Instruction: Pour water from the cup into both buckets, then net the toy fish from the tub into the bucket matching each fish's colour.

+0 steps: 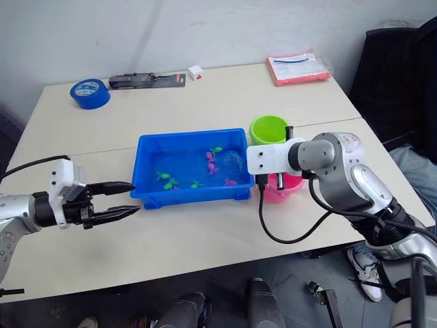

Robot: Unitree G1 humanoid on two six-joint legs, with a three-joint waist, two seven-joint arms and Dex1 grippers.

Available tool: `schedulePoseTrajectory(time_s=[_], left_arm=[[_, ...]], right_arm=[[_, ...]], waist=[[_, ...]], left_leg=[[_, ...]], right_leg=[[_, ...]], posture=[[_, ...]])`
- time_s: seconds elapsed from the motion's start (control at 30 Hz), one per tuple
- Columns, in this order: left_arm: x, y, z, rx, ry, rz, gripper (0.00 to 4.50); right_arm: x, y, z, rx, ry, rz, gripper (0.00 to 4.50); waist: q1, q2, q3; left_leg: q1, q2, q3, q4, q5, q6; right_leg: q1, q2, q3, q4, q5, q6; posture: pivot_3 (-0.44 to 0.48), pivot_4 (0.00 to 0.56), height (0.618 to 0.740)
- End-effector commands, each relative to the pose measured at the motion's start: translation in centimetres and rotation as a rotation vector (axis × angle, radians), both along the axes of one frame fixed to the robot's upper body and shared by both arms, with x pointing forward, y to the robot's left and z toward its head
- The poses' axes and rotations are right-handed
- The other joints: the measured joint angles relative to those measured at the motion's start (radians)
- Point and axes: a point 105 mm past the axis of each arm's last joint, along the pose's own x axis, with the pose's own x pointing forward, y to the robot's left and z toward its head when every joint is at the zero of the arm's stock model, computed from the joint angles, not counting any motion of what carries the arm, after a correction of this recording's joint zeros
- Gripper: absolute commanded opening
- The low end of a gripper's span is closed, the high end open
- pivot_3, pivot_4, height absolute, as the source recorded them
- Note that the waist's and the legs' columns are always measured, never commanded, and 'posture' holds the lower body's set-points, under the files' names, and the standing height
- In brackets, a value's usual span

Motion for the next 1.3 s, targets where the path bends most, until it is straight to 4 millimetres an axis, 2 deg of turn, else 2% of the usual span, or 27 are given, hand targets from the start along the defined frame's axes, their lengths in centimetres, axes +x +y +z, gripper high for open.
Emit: schedulePoseTrajectory(time_s=[0.03,0.23,0.37,0.47,0.67,0.87,1.0,1.13,1.3], left_arm=[[-0.3,-0.4,0.7,-0.004,-0.034,-0.016,3.1],[-0.2,-0.4,0.8,-0.01,-0.039,-0.014,3.1],[-0.2,-0.5,0.8,-0.016,-0.044,-0.013,3.1],[-0.3,-0.5,0.8,-0.018,-0.044,-0.011,3.1],[-0.4,-0.4,0.7,-0.017,-0.046,-0.004,3.1],[-0.5,-0.2,0.9,-0.008,-0.049,0.002,3.1],[-0.5,-0.1,0.9,-0.006,-0.05,0.002,3.1],[-0.4,-0.3,1.0,-0.011,-0.051,-0.003,3.1],[-0.1,-0.3,1.2,-0.015,-0.054,-0.007,3.1]], right_arm=[[-0.8,0.2,0.9,-0.04,-0.04,0.061,0.78],[-2.0,0.3,0.9,-0.08,0.018,0.146,0.78],[-2.4,0.7,0.5,-0.046,0.078,0.162,0.78],[-2.0,0.8,-0.1,0.025,0.141,0.118,0.78],[-0.3,1.1,-1.0,0.278,0.315,-0.062,0.78],[0.7,1.3,-0.5,0.448,0.419,-0.178,0.78],[1.0,1.0,-0.1,0.53,0.461,-0.247,0.78],[0.5,0.8,0.6,0.571,0.481,-0.252,0.78],[-0.3,1.1,0.6,0.585,0.502,-0.25,0.78]], waist=[[0.0,0.0,0.0],[0.0,0.0,0.0],[0.0,0.0,0.0],[-0.001,0.0,0.0],[0.0,0.0,0.0],[-0.001,0.0,0.0],[0.0,0.0,0.0],[0.0,0.0,0.0],[-0.001,0.0,0.0]], left_leg=[[0.0,0.0,0.0,0.0,0.0,0.0],[0.0,0.0,0.0,0.0,0.0,0.0],[0.0,0.0,0.0,0.0,0.0,0.0],[0.0,0.0,0.0,0.0,0.0,0.0],[0.0,0.0,0.0,0.0,0.0,0.0],[0.0,0.0,0.0,0.0,0.0,0.0],[0.0,0.0,-0.001,0.0,0.0,0.0],[0.0,0.0,0.0,0.0,0.0,0.0],[0.0,0.0,0.0,0.0,0.0,0.0]], right_leg=[[0.0,0.0,0.0,0.0,0.0,0.0],[0.0,0.0,0.0,0.0,0.0,0.0],[0.0,0.0,0.0,0.0,0.0,0.0],[0.0,0.0,0.0,0.0,0.0,0.0],[0.0,0.0,0.0,0.0,0.0,0.0],[0.0,0.0,0.0,0.0,0.0,0.0],[0.0,0.0,0.0,0.0,0.0,0.0],[0.0,0.0,0.0,0.0,0.0,0.0],[0.0,0.0,0.0,0.0,0.0,0.0]], posture=[[0.0,0.15,0.74],[0.0,0.15,0.74],[0.0,0.15,0.74],[0.0,0.15,0.74],[0.0,0.15,0.74],[0.0,0.15,0.74],[0.0,0.15,0.74],[0.0,0.15,0.74],[0.0,0.15,0.74]])
